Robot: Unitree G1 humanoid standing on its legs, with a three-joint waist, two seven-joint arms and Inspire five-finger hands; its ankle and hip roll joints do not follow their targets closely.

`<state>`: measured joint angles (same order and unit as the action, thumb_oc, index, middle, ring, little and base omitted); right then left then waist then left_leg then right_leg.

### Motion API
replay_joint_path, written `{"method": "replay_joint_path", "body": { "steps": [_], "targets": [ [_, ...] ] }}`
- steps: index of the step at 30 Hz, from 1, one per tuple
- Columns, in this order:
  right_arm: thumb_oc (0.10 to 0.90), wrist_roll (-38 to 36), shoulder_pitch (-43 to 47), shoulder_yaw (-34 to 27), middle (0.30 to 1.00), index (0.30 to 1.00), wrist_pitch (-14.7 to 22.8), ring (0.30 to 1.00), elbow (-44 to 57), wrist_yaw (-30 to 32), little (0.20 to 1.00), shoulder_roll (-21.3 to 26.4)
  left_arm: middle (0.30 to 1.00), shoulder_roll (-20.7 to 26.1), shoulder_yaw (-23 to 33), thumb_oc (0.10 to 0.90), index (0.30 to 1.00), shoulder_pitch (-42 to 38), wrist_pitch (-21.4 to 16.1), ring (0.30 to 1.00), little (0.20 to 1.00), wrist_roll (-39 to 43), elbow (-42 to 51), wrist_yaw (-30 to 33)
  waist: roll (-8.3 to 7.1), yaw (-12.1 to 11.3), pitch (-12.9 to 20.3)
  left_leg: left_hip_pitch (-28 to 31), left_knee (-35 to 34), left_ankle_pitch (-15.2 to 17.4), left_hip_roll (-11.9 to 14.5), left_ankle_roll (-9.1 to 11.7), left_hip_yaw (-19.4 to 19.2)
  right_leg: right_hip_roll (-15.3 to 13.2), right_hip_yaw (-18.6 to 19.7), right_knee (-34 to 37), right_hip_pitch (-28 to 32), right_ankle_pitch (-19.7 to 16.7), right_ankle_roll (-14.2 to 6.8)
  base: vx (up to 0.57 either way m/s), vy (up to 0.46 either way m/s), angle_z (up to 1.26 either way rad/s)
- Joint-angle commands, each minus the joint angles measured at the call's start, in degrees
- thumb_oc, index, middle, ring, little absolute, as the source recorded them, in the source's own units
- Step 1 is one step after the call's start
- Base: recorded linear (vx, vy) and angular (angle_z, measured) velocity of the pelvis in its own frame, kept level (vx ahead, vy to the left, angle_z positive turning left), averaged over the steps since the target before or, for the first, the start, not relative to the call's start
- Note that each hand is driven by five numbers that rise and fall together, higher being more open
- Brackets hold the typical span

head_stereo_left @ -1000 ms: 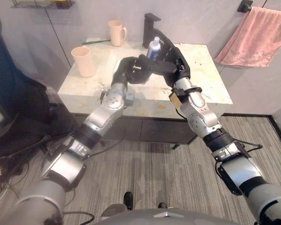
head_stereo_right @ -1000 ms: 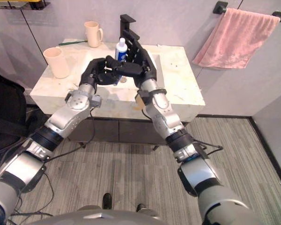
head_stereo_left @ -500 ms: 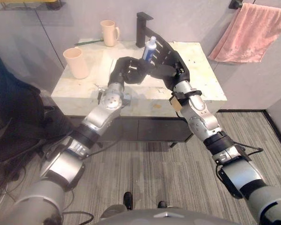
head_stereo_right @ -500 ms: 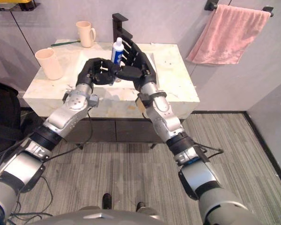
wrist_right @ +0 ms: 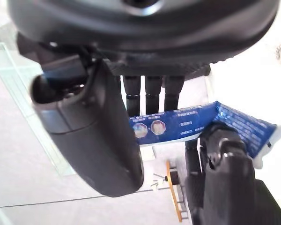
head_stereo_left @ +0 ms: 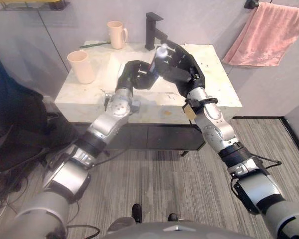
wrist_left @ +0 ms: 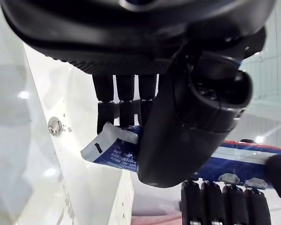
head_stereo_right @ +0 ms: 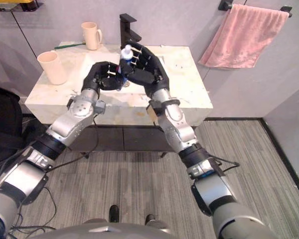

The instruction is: Organize the bathroom.

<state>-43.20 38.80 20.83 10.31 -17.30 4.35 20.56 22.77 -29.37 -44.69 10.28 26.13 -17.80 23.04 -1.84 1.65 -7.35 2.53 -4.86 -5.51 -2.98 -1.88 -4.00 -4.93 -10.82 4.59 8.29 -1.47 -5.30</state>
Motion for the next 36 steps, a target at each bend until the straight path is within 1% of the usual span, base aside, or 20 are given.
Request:
{"method": "replay_joint_path", "body": {
  "steps": [1,5,12,13,14,16,17,20,22,25,32,34,36],
  "targets": [
    [0.400,0.0,1.5,-2.7,0.300,0.300,5.6,0.300,6.5,-3.2,0.300,0.3,0.300,0.4,4.8,0.400,0.300,-10.5,-7.7,0.300,0.300,-4.1,-5.2,3.6,-1.08,0.2,6.5,3.2,-0.1,4.5,-1.9,-0.8,0.1,1.1,0.6,-1.3,-2.6,-0.7,-0.1,0.00,0.000,0.00],
    [0.400,-0.2,1.4,-2.9,0.300,0.300,5.5,0.300,6.6,-2.9,0.300,0.4,0.300,0.5,4.9,0.400,0.300,-10.4,-7.7,0.300,0.300,-4.3,-5.2,3.7,-1.07,0.2,6.4,3.3,-0.1,4.5,-1.9,-0.8,0.1,1.1,0.7,-1.3,-2.6,-0.6,-0.1,0.00,0.000,-0.01],
    [0.400,0.6,1.6,-3.1,0.300,0.300,6.5,0.300,6.6,-2.7,0.300,0.5,0.300,0.4,5.2,0.400,0.300,-10.3,-7.3,0.300,0.300,-3.8,-5.2,3.3,-1.04,0.1,6.4,3.3,-0.1,4.6,-1.9,-0.8,0.1,1.1,0.6,-1.4,-2.6,-0.6,-0.1,0.00,0.000,0.00],
    [0.400,0.9,2.0,-3.1,0.300,0.300,6.6,0.300,6.6,-2.3,0.300,0.7,0.479,0.5,5.1,0.519,0.479,-10.3,-7.1,0.479,0.479,-3.4,-5.2,3.3,-1.06,0.1,6.4,3.3,-0.1,4.6,-1.8,-0.8,0.1,1.1,0.5,-1.4,-2.6,-0.6,-0.1,0.00,0.000,0.00],
    [0.400,1.3,2.5,-3.0,0.300,0.300,6.9,0.300,6.6,-2.0,0.300,0.8,0.740,0.3,5.1,0.693,0.740,-10.2,-7.3,0.740,0.740,-2.9,-5.4,3.1,-1.05,0.0,6.4,3.3,-0.1,4.6,-1.8,-0.8,0.1,1.1,0.5,-1.5,-2.6,-0.5,-0.1,0.00,0.000,0.00],
    [0.400,1.6,2.9,-3.2,0.300,0.300,7.3,0.300,6.8,-1.6,0.300,1.0,0.740,0.3,5.2,0.693,0.740,-9.9,-7.3,0.740,0.740,-2.6,-5.3,2.9,-1.07,-0.1,6.4,3.3,-0.1,4.6,-1.8,-0.8,0.2,1.1,0.4,-1.5,-2.5,-0.5,-0.1,0.00,0.000,0.00],
    [0.400,2.0,3.3,-3.4,0.300,0.300,7.5,0.300,7.0,-1.2,0.300,1.3,0.900,0.3,5.4,0.800,0.900,-9.6,-7.3,0.900,0.900,-2.1,-5.1,2.2,-1.10,-0.3,6.4,3.3,-0.1,4.6,-1.8,-0.8,0.3,1.1,0.2,-1.5,-2.5,-0.4,-0.1,0.00,0.000,0.00],
    [0.400,2.9,4.9,-4.0,0.300,0.300,8.0,0.300,7.2,-0.2,0.300,2.3,0.900,0.4,5.5,0.800,0.900,-8.9,-7.9,0.900,0.900,-3.1,-4.4,0.9,-1.36,-0.7,6.3,3.2,-0.1,4.6,-1.8,-0.7,0.7,1.0,-0.1,-1.6,-2.4,-0.3,-0.2,-0.02,-0.060,0.01],
    [0.400,3.4,5.7,-4.2,0.300,0.300,9.0,0.300,7.0,0.6,0.300,3.0,0.900,1.4,6.1,0.800,0.900,-8.0,-8.1,0.900,0.900,-4.2,-2.2,-0.7,-1.60,-1.2,6.5,3.1,-0.1,4.6,-1.7,-0.5,0.6,1.0,-0.4,-1.6,-2.3,-0.2,-0.1,-0.01,-0.048,0.04],
    [0.400,3.0,6.9,-4.5,0.300,0.300,10.0,0.300,7.2,2.0,0.300,4.4,0.900,2.9,6.6,0.800,0.900,-7.4,-7.3,0.900,0.900,-4.5,1.8,-2.8,-1.56,-2.0,6.6,2.9,-0.1,4.5,-1.7,-0.5,1.0,1.0,-1.1,-2.1,-2.4,0.1,0.1,-0.01,-0.036,0.05],
    [0.400,3.9,8.4,-5.1,0.300,0.300,9.8,0.300,7.4,3.3,0.300,5.6,0.900,4.5,8.2,0.800,0.900,-5.0,-5.2,0.900,0.900,-2.3,6.5,-6.2,-1.56,-3.4,6.7,3.0,-0.1,4.5,-1.9,-0.5,2.3,1.0,-2.2,-2.3,-1.8,0.6,0.2,0.00,-0.039,0.12],
    [0.400,5.2,8.5,-5.5,0.300,0.300,9.8,0.300,7.7,3.7,0.300,6.2,0.900,5.6,9.8,0.800,0.900,-2.7,-5.6,0.900,0.900,-1.4,8.5,-8.0,-1.61,-4.4,6.8,2.8,-0.1,4.4,-2.0,-0.5,3.1,1.0,-2.6,-2.1,-1.5,0.7,0.3,-0.01,-0.057,0.14],
    [0.400,5.4,8.5,-5.8,0.300,0.300,9.8,0.300,8.1,3.9,0.300,6.8,0.900,6.5,10.6,0.800,0.900,-1.3,-5.7,0.900,0.900,-1.2,10.0,-8.8,-1.64,-4.9,6.8,2.7,-0.1,4.3,-2.1,-0.4,3.5,1.0,-2.9,-2.1,-1.4,0.8,0.3,-0.01,-0.044,0.16]
  ]
}}
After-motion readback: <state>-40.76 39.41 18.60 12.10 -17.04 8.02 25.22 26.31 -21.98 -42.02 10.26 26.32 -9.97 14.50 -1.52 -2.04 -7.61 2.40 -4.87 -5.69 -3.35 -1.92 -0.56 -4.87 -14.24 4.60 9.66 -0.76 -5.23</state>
